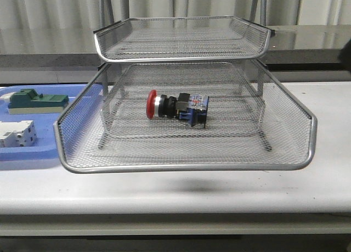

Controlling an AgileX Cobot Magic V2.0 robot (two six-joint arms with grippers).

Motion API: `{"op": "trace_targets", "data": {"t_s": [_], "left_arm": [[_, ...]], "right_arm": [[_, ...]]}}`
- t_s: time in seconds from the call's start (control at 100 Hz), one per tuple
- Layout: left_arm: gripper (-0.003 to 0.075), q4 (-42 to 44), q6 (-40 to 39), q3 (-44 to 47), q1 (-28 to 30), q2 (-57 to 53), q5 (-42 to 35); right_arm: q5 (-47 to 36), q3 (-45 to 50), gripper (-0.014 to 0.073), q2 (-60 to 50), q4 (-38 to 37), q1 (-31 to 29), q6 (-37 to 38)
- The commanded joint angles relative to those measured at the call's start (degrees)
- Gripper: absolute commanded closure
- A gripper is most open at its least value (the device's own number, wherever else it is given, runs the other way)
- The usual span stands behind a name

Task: Place button on rack with both arms
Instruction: 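Bring the right gripper to the front edge of the extended mesh tray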

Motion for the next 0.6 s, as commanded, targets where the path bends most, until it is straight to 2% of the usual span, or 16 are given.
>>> {"op": "trace_targets", "data": {"t_s": [0.0, 0.13, 0.3, 0.44, 0.59], "left_arm": [[0.0740, -0.67, -0.32, -1.55, 0.38, 0.56, -4.21], [0.0740, -0.67, -0.32, -1.55, 0.38, 0.56, -4.21], [0.0740, -0.67, -0.32, -1.55, 0.38, 0.56, -4.21], [0.0740, -0.67, -0.32, -1.55, 0.38, 0.56, -4.21], [0.0740, -0.67, -0.32, -1.55, 0.38, 0.56, -4.21]], "right_arm": [[-4.21, -1.32, 0.0654, 2.54, 2.91, 4.44, -4.80], [-9.55, -1.32, 0.0654, 6.89, 2.15, 11.74, -7.52], [-16.18, -1.32, 0.0654, 12.68, -3.10, 21.25, -7.52], [-19.58, -1.32, 0.0654, 16.96, -4.01, 25.88, -7.52], [-23.00, -1.32, 0.0654, 20.59, -4.01, 28.17, -7.52]]}}
